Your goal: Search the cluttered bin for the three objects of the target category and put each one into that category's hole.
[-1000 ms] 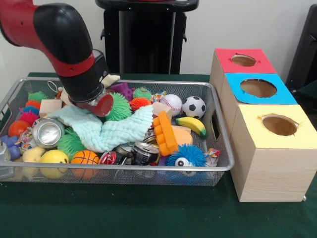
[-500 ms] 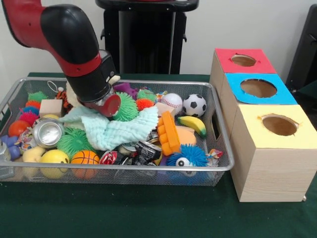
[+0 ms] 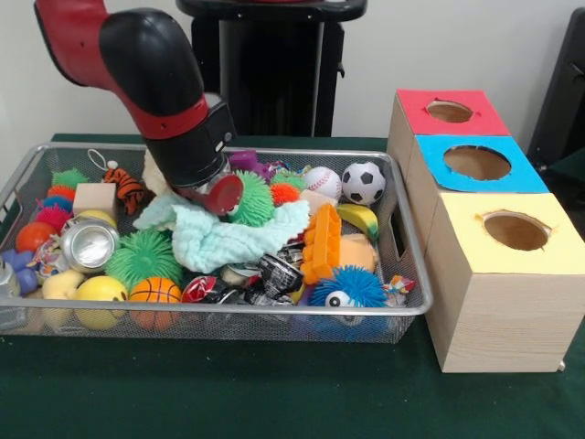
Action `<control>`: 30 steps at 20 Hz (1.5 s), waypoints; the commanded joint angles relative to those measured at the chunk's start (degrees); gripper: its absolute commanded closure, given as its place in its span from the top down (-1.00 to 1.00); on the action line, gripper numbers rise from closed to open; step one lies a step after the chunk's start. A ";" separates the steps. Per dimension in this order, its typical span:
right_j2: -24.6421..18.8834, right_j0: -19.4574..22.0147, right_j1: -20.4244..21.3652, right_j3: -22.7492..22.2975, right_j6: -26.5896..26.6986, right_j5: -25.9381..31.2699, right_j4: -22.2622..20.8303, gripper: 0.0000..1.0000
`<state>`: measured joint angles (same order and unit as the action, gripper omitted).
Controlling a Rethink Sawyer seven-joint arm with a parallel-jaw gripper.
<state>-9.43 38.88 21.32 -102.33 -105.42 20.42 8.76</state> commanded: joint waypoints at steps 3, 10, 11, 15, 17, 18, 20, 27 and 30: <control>-10.70 -8.34 -4.03 -13.39 -14.79 -0.14 6.39 -1.00; -8.76 -12.02 -0.72 -13.62 -15.40 1.25 10.96 -1.00; -8.61 -12.31 -0.35 -13.70 -15.25 1.60 11.57 -1.00; -6.07 -14.91 1.26 -12.41 -14.90 4.44 13.40 -1.00; 0.10 -19.93 2.95 -8.80 -15.11 8.26 12.59 -1.00; 2.88 -21.86 3.21 -6.69 -15.06 10.58 12.09 -1.00; 6.73 -24.55 3.86 -4.17 -15.27 13.83 11.64 -1.00; 12.71 -29.96 7.04 -2.55 -16.23 18.42 11.94 -1.00; 15.87 -32.45 7.15 -1.84 -14.53 15.34 10.84 -1.00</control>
<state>7.14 12.13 29.86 -103.44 -105.43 22.47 19.52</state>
